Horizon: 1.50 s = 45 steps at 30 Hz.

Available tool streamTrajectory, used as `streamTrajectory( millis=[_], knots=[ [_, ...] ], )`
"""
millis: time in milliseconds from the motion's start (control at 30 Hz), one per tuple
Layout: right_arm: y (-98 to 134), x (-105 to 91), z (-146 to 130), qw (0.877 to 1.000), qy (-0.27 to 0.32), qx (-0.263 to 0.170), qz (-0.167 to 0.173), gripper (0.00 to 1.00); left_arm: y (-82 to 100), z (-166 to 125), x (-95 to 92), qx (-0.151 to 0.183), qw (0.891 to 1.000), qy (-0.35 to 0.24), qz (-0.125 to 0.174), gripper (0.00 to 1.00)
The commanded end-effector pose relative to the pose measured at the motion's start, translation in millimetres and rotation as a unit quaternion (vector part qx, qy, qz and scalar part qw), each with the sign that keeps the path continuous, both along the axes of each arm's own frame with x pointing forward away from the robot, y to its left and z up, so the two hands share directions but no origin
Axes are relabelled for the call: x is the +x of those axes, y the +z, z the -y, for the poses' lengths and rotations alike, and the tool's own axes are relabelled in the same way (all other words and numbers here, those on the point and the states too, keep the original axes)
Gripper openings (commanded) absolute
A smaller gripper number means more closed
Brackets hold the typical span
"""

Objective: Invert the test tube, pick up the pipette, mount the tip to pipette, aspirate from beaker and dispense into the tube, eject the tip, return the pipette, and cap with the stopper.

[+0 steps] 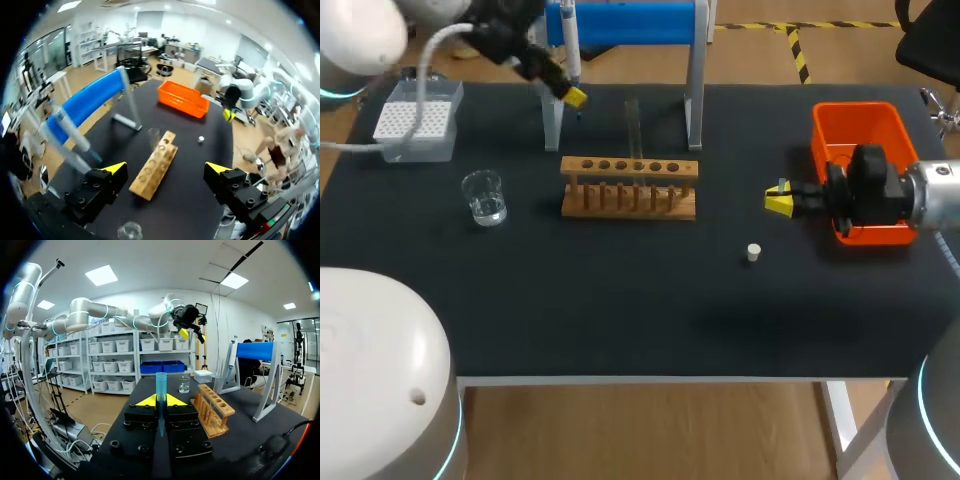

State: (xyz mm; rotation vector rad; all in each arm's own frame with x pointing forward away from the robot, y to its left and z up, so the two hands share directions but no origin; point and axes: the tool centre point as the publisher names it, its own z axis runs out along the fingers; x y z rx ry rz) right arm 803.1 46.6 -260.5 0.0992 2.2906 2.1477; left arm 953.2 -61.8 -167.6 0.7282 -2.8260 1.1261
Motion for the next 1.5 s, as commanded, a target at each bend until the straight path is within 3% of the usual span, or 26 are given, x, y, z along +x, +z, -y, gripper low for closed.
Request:
streamTrajectory(
  millis=[33, 233, 433, 500, 567, 600, 667, 767, 1000, 1067, 1100, 1500],
  knots=[
    [0, 0.1, 1, 1.0, 0.001, 0.0, 0.0, 0.0, -2.4, -52, -11.9, -0.006, 0.997, 0.071, 0.003, 1.0],
    [0, 0.1, 1, 1.0, 0.001, 0.0, 0.0, 0.0, -5.7, -79, 12.1, 0.014, 0.982, 0.189, -0.007, 1.0],
    [0, 0.1, 1, 1.0, 0.001, 0.0, 0.0, 0.0, -6.8, -74, 31.3, 0.035, 0.95, 0.309, -0.006, 1.0],
    [0, 0.1, 1, 1.0, 0.001, 0.0, 0.0, 0.0, -7.6, -73, 34.6, 0.032, 0.932, 0.36, -0.015, 1.0],
    [0, 0.1, 1, 1.0, 0.001, 0.0, 0.0, 0.0, -9.4, -69, 37.2, 0.07, 0.911, 0.406, -0.019, 1.0],
    [0, 0.1, 1, 1.0, 0.001, 0.0, 0.0, 0.0, -10.7, -67, 38.0, 0.067, 0.897, 0.436, -0.032, 1.0],
    [0, 0.1, 1, 1.0, 0.001, 0.0, 0.0, 0.0, -12.0, -64, 38.7, 0.081, 0.875, 0.477, -0.029, 1.0],
    [0, 0.1, 1, 1.0, 0.001, 0.0, 0.0, 0.0, -12.7, -56, 40.0, 0.083, 0.852, 0.516, -0.021, 1.0],
    [0, 0.1, 1, 1.0, 0.001, 0.0, 0.0, 0.0, -13.2, -47, 49.1, 0.074, 0.834, 0.546, 0.023, 1.0],
    [0, 0.1, 1, 1.0, 0.001, 0.0, 0.0, 0.0, -14.9, -46, 53.9, 0.071, 0.838, 0.541, 0.032, 1.0],
    [0, 0.1, 1, 1.0, 0.001, 0.0, 0.0, 0.0, -15.5, -45, 55.8, 0.064, 0.847, 0.528, 0.031, 1.0],
    [0, 0.1, 1, 1.0, 0.001, 0.0, 0.0, 0.0, -15.5, -45, 55.8, 0.064, 0.847, 0.528, 0.031, 1.0]
  ],
)
